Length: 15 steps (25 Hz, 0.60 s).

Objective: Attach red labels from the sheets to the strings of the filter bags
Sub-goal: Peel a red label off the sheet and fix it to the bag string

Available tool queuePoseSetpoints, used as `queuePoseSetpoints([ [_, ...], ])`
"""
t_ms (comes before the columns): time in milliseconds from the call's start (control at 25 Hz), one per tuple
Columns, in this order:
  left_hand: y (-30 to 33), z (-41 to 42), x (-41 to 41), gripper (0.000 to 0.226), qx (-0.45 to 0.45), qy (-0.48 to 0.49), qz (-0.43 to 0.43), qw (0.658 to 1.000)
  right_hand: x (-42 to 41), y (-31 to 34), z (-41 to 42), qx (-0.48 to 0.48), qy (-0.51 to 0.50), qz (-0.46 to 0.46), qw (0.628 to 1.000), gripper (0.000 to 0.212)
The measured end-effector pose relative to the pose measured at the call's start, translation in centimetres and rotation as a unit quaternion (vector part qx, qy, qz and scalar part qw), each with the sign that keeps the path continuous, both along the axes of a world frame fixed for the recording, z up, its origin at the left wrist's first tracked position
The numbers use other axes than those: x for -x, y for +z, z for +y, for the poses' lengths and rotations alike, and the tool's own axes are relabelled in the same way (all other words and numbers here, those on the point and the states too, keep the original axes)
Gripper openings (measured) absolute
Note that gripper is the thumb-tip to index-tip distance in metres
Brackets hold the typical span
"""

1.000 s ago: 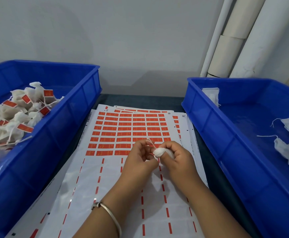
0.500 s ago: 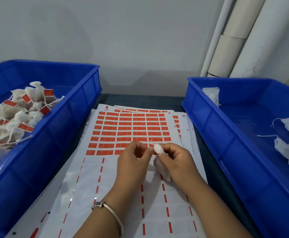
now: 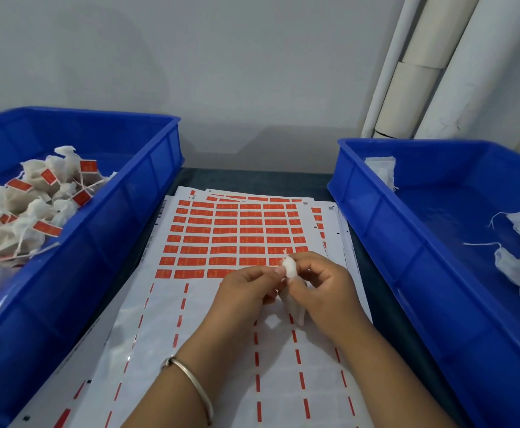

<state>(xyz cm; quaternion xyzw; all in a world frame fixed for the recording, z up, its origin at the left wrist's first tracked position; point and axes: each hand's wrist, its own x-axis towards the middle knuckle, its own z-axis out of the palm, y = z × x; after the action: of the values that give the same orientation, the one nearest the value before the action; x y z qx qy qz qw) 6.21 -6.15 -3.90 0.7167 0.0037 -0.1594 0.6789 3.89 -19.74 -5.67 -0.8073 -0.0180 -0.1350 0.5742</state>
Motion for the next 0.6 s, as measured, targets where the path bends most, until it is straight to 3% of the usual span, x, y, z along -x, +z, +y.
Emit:
queuePoseSetpoints([
  [120, -0.1, 0.1, -0.1, 0.026, -0.002, 0.009, 0.008, 1.0, 0.0, -0.2, 0.1, 0.003, 0.004, 0.003, 1.0, 0.016],
  [280, -0.1, 0.0, 0.1, 0.016, 0.071, -0.01, 0.005, 0.997, 0.2, 0.3, 0.4, -0.05, -0.003, 0.01, 0.999, 0.004],
  [600, -0.5, 0.3, -0.2, 0.018, 0.132, -0.039, 0.037, 0.99, 0.3, 0.9, 0.6, -0.085, 0.021, 0.016, 0.996, 0.015],
])
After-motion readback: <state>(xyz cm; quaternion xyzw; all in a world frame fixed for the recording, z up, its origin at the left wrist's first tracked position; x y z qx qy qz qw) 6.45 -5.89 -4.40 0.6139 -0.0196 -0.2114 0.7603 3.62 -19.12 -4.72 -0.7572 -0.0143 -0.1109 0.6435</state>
